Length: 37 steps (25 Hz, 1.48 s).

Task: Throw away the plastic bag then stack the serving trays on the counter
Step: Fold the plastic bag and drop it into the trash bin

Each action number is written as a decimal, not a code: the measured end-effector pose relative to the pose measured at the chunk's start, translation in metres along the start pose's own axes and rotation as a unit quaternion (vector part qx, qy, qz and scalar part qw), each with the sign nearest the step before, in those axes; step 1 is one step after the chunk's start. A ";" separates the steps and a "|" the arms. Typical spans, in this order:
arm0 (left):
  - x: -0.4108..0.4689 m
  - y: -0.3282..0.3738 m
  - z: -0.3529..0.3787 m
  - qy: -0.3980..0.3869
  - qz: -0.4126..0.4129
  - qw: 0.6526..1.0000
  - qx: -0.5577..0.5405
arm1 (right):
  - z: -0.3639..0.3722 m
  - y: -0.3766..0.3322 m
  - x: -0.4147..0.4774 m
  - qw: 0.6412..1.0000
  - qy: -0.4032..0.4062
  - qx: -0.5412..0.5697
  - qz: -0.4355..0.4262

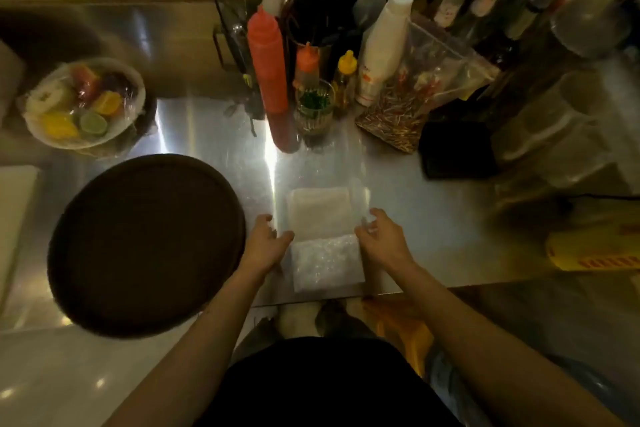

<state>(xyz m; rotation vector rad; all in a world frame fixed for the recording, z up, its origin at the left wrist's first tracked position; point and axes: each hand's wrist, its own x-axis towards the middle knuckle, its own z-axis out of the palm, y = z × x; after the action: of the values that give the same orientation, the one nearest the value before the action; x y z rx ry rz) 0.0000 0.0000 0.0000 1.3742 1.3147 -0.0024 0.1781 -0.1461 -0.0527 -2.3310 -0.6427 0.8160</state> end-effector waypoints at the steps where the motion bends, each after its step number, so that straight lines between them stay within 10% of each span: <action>1: -0.001 0.000 0.006 0.008 -0.018 1.000 -0.016 | -0.002 0.003 0.003 1.000 -0.021 0.004 0.010; 13: -0.004 -0.002 0.038 0.117 -0.131 0.982 -0.071 | -0.004 0.010 0.016 0.965 -0.144 0.174 0.131; 37: -0.104 -0.069 -0.140 0.080 0.000 0.935 -0.345 | 0.040 -0.155 -0.067 0.916 -0.288 0.275 -0.046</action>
<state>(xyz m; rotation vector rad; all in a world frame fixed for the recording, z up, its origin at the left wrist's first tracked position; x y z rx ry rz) -0.1751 0.0058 0.0663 0.7782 1.2748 0.5346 0.0664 -0.0611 0.0495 -1.5361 -0.6429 1.4448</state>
